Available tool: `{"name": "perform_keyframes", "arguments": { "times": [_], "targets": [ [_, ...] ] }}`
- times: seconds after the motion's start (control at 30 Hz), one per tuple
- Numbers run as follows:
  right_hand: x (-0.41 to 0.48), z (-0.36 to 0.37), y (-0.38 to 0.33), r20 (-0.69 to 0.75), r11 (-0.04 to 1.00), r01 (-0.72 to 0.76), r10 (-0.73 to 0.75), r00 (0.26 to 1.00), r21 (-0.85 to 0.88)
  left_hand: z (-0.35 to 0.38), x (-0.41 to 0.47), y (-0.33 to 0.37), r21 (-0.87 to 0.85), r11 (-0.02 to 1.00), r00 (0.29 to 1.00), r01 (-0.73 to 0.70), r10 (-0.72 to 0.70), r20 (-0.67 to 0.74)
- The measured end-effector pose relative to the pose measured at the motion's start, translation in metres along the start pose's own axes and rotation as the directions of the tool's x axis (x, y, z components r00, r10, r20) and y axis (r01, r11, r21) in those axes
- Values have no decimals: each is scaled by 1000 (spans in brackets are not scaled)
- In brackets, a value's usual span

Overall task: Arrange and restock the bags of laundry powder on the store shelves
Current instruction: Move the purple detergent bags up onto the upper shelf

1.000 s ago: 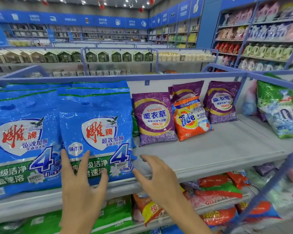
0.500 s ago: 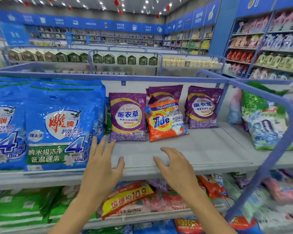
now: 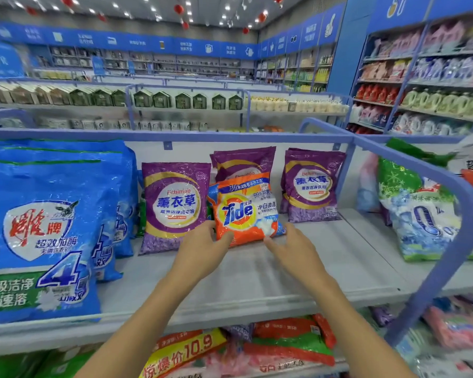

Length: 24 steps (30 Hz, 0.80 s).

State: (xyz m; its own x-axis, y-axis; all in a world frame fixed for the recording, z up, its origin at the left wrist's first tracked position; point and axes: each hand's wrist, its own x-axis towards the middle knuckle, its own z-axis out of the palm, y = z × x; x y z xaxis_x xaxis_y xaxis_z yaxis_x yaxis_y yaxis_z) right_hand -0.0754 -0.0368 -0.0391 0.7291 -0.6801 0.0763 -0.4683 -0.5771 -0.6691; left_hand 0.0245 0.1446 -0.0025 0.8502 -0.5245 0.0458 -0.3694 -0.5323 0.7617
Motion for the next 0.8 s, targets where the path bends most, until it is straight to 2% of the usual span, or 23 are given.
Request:
{"name": "perform_keyframes", "arguments": {
  "times": [0.1,0.2,0.27,0.33,0.47,0.53,0.67,0.8],
  "targets": [
    [24,1,2,22,998,-37,36,999,51,20,27,-6,12,999,999,40,-40,26],
    [47,0,-1,61,968,-73,60,996,240,33,37,-6,-46,996,996,82,-81,29],
    [59,-2,-6,145,874,-155,98,984,461,35,42,-4,-103,988,993,115,-115,7],
    [71,-1,-5,207,799,-209,109,972,563,35,47,-1,-135,980,988,148,-152,-13],
    [85,2,12,254,816,-218,91,963,536,39,55,-3,-182,954,970,237,-243,-13],
    [86,-4,20,291,802,-227,70,954,552,43,56,-2,-268,923,960,278,-280,31],
    [76,-19,29,343,789,-204,-10,939,580,43,51,2,-527,759,924,383,-317,215],
    [54,-24,36,400,783,-184,-90,912,594,41,36,-3,-615,701,932,361,-283,225]
  ]
}}
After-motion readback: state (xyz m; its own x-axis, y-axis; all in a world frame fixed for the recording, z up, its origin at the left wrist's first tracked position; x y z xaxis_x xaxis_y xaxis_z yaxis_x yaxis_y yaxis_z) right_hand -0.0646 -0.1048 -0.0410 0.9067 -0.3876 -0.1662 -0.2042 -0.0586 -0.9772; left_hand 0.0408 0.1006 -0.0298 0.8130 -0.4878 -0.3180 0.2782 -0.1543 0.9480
